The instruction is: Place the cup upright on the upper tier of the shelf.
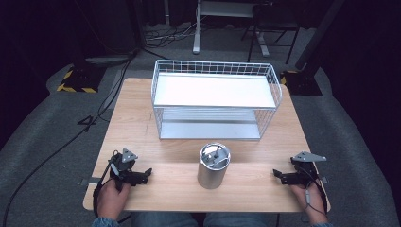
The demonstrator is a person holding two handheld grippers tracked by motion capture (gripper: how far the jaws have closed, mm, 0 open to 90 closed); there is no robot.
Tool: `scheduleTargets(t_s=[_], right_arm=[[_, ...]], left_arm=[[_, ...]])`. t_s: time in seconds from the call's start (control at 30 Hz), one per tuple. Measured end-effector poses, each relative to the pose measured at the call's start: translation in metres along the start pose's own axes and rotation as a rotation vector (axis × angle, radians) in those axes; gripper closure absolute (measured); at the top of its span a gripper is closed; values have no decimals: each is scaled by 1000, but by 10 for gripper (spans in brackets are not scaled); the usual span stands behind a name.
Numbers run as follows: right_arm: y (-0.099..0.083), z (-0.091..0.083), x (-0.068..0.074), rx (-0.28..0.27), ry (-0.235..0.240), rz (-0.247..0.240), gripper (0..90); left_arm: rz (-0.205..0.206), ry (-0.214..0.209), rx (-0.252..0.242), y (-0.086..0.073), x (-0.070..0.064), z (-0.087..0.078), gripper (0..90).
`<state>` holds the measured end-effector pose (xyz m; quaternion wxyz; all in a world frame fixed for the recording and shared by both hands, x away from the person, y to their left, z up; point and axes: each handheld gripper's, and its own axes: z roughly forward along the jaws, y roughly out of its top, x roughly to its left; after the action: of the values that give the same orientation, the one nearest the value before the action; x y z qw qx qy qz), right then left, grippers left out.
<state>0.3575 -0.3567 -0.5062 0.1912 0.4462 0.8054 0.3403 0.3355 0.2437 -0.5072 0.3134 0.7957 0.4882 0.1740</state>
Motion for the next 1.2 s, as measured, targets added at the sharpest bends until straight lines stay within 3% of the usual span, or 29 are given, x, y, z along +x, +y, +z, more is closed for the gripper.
scheduleTargets(t_s=[0.83,1.03,1.2], right_arm=[[0,0,-1,5,7,-2,35],[1,0,0,-3,-24,31,60],[4,-3,-3,45,-10,32,59]], left_arm=[[1,0,1,0,0,0,0],[0,0,0,0,0,0,0],[0,0,0,0,0,0,0]])
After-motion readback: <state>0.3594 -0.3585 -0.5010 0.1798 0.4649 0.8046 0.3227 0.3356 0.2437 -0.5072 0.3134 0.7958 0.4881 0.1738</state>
